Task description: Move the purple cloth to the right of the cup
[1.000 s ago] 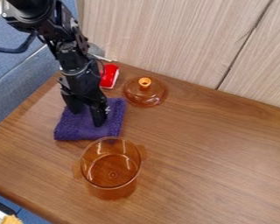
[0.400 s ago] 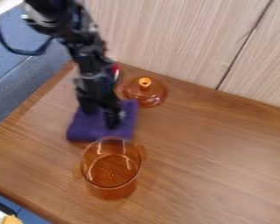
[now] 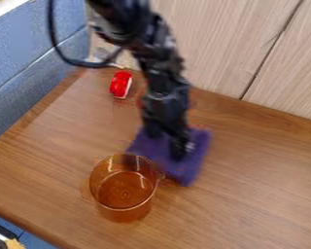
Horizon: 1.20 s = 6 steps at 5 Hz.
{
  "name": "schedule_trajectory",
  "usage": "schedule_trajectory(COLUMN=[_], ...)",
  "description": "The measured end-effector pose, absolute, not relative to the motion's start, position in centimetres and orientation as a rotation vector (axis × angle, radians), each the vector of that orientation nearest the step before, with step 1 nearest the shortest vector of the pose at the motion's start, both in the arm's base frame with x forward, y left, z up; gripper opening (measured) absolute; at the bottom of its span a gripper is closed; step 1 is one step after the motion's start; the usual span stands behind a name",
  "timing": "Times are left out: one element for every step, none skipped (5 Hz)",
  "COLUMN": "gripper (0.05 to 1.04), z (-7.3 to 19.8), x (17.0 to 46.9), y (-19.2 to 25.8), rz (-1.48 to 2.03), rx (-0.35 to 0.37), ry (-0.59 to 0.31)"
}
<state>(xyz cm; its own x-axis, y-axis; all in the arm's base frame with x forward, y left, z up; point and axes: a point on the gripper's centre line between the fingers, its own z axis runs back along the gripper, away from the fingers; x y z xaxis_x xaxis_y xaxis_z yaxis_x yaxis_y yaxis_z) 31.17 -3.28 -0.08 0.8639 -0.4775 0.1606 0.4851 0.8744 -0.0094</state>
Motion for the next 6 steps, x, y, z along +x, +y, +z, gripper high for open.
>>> schedule_trajectory(gripper=[1.001,1.001,1.001,0.998,0.999,0.999], z=[-0.3,-0.4,-0.5,-0.3,0.9,2.7], x=[31.1,30.2,29.2,28.6,28.8,29.1], y=[-6.2,-8.8,-9.2,-8.9,-8.9,-9.1], rz=[-0.590,-0.683,-0.702,-0.705,-0.699,-0.698], rx=[-0.089,-0.110,-0.114,-0.104,-0.102,-0.110], ry=[-0.154,-0.152,-0.139,-0.136,-0.165,-0.213])
